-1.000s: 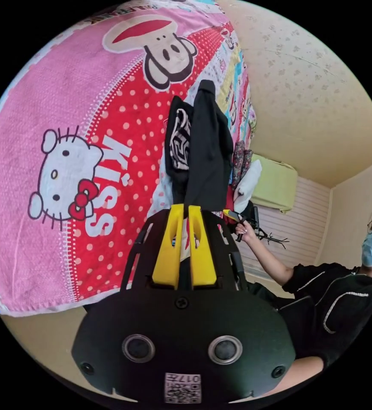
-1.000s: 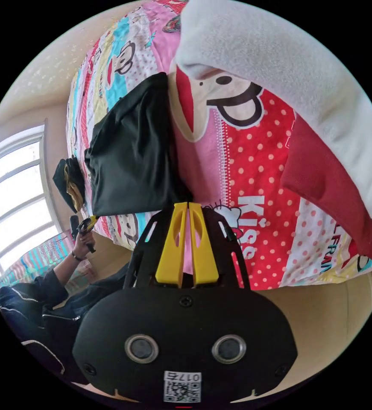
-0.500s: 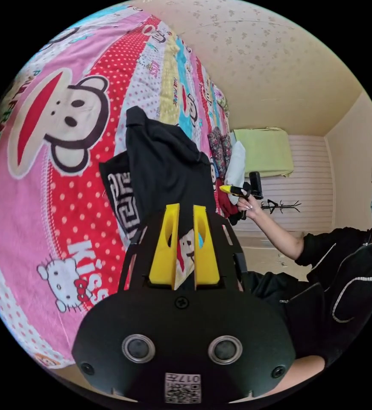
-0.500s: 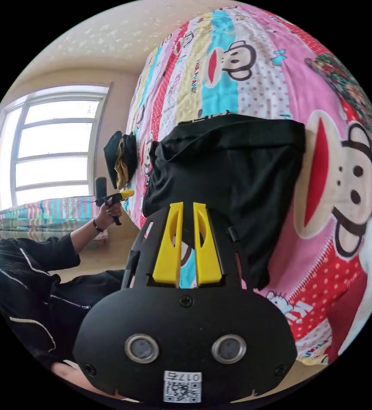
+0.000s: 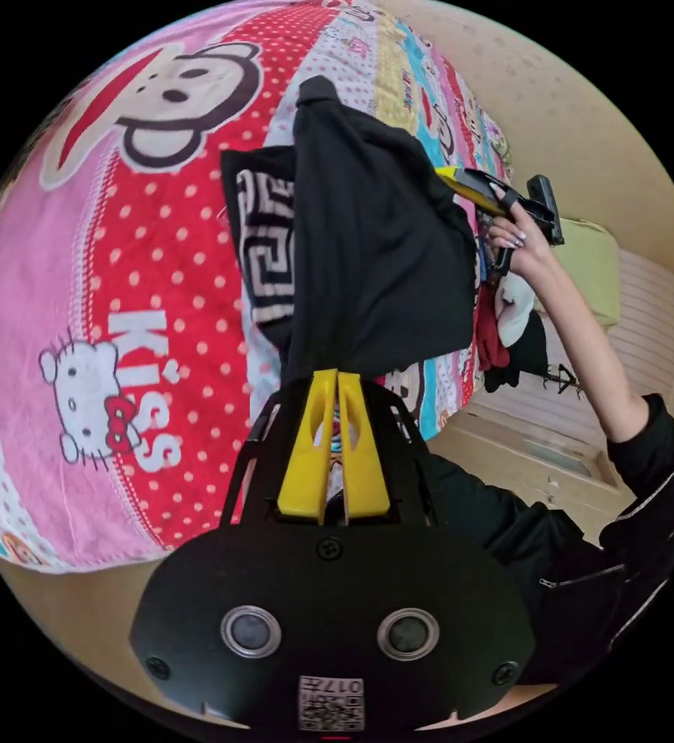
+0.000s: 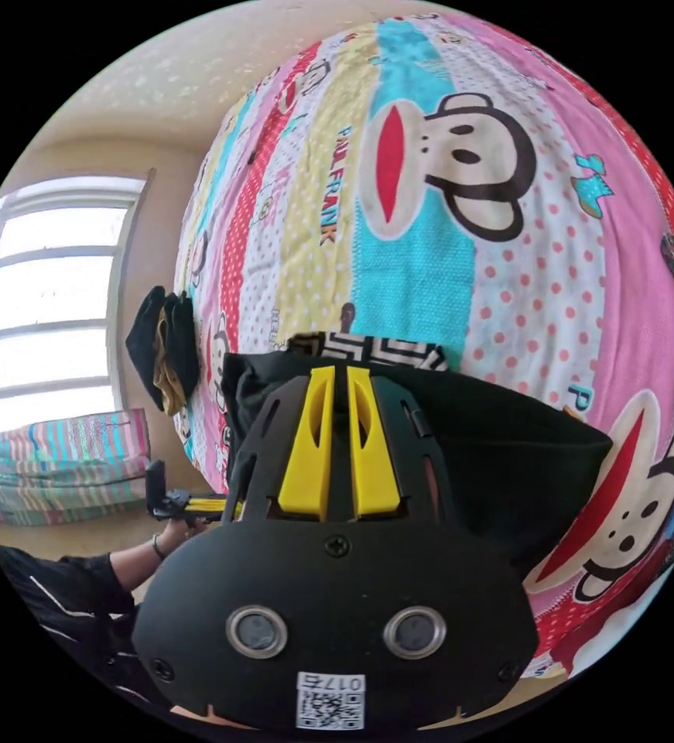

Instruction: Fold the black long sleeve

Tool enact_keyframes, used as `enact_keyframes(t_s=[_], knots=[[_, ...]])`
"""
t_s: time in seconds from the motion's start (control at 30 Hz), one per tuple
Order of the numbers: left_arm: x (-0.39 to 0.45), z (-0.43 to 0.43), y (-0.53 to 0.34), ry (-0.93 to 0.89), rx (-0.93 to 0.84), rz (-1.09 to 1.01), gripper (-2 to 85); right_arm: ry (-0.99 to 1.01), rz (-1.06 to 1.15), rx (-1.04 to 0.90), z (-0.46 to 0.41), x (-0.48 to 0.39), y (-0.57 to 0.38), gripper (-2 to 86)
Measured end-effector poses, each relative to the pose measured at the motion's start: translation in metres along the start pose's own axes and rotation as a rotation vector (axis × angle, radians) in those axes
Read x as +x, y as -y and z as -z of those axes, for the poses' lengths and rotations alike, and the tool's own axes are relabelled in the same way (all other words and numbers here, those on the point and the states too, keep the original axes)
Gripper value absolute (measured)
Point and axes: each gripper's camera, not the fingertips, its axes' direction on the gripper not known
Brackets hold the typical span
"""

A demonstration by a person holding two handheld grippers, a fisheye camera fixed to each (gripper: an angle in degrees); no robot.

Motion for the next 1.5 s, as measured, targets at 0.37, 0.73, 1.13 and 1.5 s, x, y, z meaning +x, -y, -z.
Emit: enact_keyframes(t_s=[0.37,0.73,1.13,1.5], knots=[[0.021,0.032,0.015,-0.123,0.271,-0.028,7.7,-0.4,0.174,-0.081,-0.061,0.039,-0.12,0.9],[0.056,0.027,0.237,0.208,0.151,0.009,-0.6,-0.334,-0.027,0.0,-0.067,0.101,-0.068,0.5],[-0.001,0.117,0.091,-0.063,0.323,0.134,12.2,-0.205,0.353,0.112,-0.12,0.035,-0.147,0.8],[-0.042,0.099,0.06,-0.244,0.301,0.35,12.1,-0.05,0.447,-0.136,-0.243,-0.011,-0.228,7.5]])
